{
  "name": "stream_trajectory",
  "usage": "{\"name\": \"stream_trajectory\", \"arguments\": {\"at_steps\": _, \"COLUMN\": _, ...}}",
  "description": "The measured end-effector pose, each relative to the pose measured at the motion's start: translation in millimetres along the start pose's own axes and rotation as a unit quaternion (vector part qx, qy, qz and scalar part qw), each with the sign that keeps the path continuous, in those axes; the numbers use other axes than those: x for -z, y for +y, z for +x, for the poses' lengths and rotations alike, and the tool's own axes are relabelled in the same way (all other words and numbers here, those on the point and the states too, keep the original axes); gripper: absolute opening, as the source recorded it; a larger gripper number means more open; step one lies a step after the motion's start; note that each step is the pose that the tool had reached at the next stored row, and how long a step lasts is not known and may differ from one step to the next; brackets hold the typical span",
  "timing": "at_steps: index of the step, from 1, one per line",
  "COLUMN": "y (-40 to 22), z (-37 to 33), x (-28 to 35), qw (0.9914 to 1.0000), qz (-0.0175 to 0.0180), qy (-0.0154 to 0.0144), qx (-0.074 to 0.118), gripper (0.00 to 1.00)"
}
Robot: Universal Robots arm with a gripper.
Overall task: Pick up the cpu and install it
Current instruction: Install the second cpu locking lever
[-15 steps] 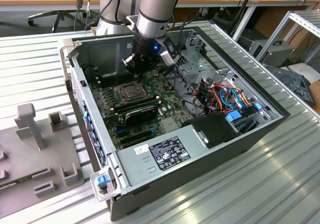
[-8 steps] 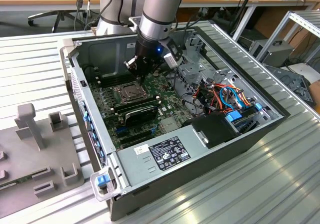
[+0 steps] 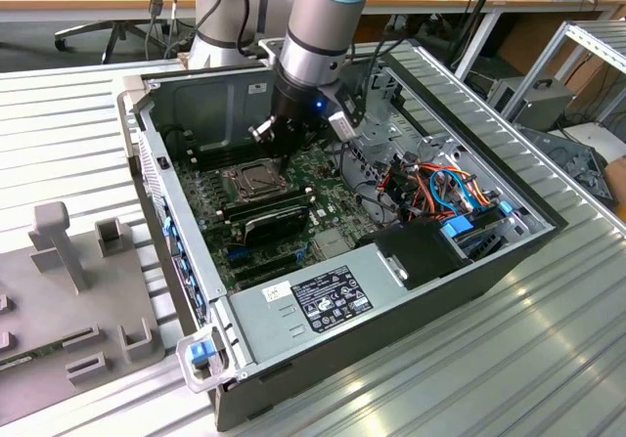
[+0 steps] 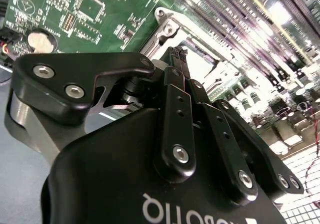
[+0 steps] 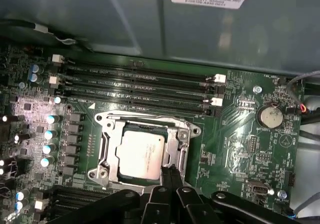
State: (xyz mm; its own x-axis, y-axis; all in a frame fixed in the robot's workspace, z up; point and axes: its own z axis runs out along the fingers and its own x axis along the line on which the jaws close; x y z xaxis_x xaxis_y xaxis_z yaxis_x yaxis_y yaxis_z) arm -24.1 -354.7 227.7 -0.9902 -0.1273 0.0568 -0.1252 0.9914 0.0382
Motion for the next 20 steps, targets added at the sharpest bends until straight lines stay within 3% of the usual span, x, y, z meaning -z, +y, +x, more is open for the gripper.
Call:
{"name": "stream_trajectory", "arguments": {"at_steps": 12, "y": -18.8, "z": 0.1, "x": 1.0, "qw": 1.00000, "qz": -0.0005, "qy": 0.0016, "qx": 0.000, "gripper": 0.11}}
{"name": "stream_trajectory", "arguments": {"at_steps": 16, "y": -19.1, "z": 2.3, "x": 0.8, "qw": 1.00000, "qz": -0.0005, "qy": 0.0016, "qx": 0.000, "gripper": 0.11}}
{"name": "stream_trajectory", "arguments": {"at_steps": 20, "y": -17.9, "z": 10.0, "x": -0.7, "qw": 1.00000, "qz": -0.0012, "qy": 0.0015, "qx": 0.000, "gripper": 0.11}}
